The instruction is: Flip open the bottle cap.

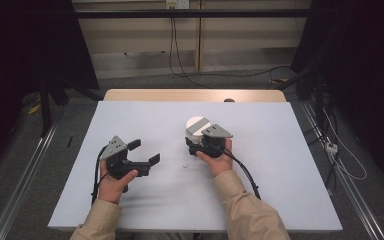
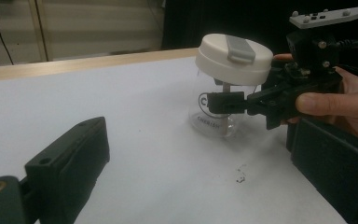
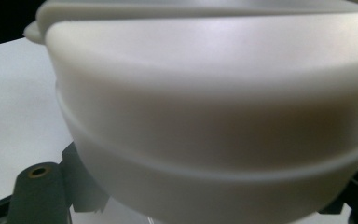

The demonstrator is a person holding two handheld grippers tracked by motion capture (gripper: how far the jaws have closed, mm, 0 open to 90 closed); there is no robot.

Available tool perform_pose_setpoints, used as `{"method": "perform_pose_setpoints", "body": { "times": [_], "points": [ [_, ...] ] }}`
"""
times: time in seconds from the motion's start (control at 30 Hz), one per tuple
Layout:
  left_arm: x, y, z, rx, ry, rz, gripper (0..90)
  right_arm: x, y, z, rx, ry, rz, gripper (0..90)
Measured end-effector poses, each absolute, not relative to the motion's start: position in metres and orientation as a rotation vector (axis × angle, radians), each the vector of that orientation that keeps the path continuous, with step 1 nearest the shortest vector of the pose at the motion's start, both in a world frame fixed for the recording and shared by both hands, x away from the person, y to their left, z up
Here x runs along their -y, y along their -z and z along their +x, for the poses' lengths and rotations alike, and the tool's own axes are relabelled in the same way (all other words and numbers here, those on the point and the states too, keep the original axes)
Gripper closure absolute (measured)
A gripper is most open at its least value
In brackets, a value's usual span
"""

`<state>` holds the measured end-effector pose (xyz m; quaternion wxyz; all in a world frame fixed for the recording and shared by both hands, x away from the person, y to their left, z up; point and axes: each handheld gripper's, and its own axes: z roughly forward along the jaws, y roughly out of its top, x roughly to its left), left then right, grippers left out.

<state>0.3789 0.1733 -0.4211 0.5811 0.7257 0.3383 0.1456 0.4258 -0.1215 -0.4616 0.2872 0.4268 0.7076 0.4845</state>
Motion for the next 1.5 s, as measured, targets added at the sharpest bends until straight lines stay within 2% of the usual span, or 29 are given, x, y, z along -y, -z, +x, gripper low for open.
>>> {"method": "perform_pose_setpoints", "body": {
  "times": [1.03, 1.2, 1.27, 1.5],
  "points": [
    [-0.141, 0.416, 0.408, -0.788, -0.281, 1.733, 12.1, 0.122, 0.462, 0.426, -1.903, -1.292, 1.129, 18.8],
    [-0.138, 0.418, 0.414, -0.805, -0.255, 1.741, 22.9, 0.122, 0.462, 0.426, -1.903, -1.294, 1.134, 18.8],
    [-0.135, 0.420, 0.418, -0.797, -0.231, 1.757, 30.7, 0.122, 0.462, 0.426, -1.905, -1.295, 1.135, 18.8],
    [-0.125, 0.418, 0.421, -0.782, -0.214, 1.778, 44.6, 0.122, 0.462, 0.426, -1.907, -1.295, 1.135, 18.8]
  ]
}}
